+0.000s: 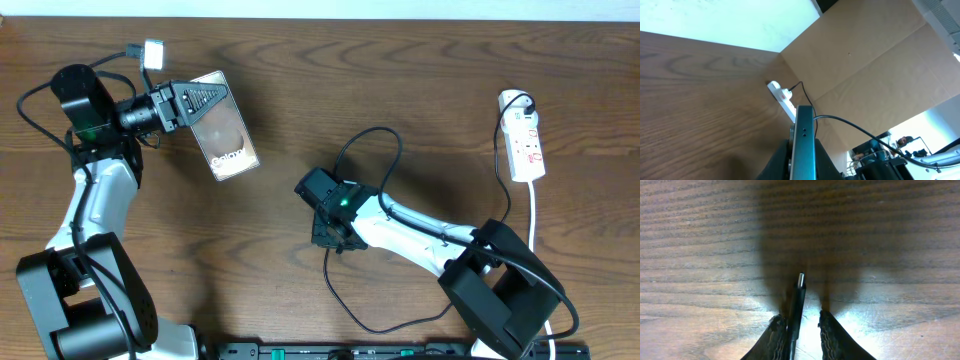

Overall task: Plug charger to phone and switch on socket
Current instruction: 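Lower the right gripper onto the black cable's USB-C end and grasp it, then lift the cable end with the right gripper toward the phone, then push the USB-C plug up into the phone's bottom port with right gripper, then open the right gripper, release the plug, and withdraw it rightward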

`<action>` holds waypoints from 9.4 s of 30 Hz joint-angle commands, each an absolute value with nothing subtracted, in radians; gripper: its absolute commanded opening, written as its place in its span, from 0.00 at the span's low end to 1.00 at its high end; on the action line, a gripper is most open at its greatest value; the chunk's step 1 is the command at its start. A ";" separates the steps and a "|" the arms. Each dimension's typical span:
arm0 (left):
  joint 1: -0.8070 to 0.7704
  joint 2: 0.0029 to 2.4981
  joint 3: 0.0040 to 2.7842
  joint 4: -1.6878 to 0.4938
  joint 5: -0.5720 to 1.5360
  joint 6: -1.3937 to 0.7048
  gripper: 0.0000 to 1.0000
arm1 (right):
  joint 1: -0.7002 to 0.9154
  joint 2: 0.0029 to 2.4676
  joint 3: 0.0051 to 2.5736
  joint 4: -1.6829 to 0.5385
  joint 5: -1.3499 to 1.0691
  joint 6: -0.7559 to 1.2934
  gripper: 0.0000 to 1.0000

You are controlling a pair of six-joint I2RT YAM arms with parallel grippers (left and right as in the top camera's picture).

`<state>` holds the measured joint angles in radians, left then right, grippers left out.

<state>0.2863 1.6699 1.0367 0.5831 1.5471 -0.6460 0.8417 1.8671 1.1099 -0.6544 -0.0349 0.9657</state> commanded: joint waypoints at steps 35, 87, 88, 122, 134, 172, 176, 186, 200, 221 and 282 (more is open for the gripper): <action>0.287 1.655 1.037 0.587 1.573 -0.627 0.07 | 0.823 1.899 1.101 -0.640 -0.008 1.024 0.01; 0.287 1.655 1.038 0.844 1.271 -1.293 0.07 | 0.571 1.898 1.101 0.620 -1.262 0.863 0.01; 0.287 1.655 1.038 0.882 1.272 -1.319 0.07 | 0.571 1.898 1.102 0.679 -1.262 0.913 0.01; 0.263 1.655 1.038 1.187 1.386 -1.513 0.07 | 0.592 1.898 1.101 1.048 -1.301 1.174 0.01; 0.247 1.655 1.038 1.187 1.358 -1.539 0.07 | 0.589 1.898 1.101 1.047 -1.316 1.170 0.01; 0.262 1.655 1.038 1.116 1.399 -1.547 0.07 | 0.587 1.898 1.101 0.995 -1.300 1.174 0.01; 0.262 1.655 1.038 1.116 1.403 -1.546 0.07 | 0.587 1.898 1.101 0.995 -1.300 1.173 0.01; 0.262 1.655 1.038 1.116 1.430 -1.520 0.07 | 0.587 1.898 1.101 1.006 -1.292 1.166 0.01; 0.262 1.655 1.038 1.116 1.428 -1.528 0.07 | 0.587 1.898 1.101 1.005 -1.283 1.166 0.01; 0.218 1.655 1.038 1.116 1.459 -1.466 0.07 | 0.587 1.898 1.101 1.002 -1.248 1.184 0.01; 0.306 1.655 1.038 1.116 1.563 -1.388 0.07 | 0.532 1.898 1.101 0.482 -1.186 0.786 0.99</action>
<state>0.3050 1.6699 1.0336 1.1072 1.5486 -1.3899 0.5465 1.8973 1.0962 0.6167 -1.2587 0.9596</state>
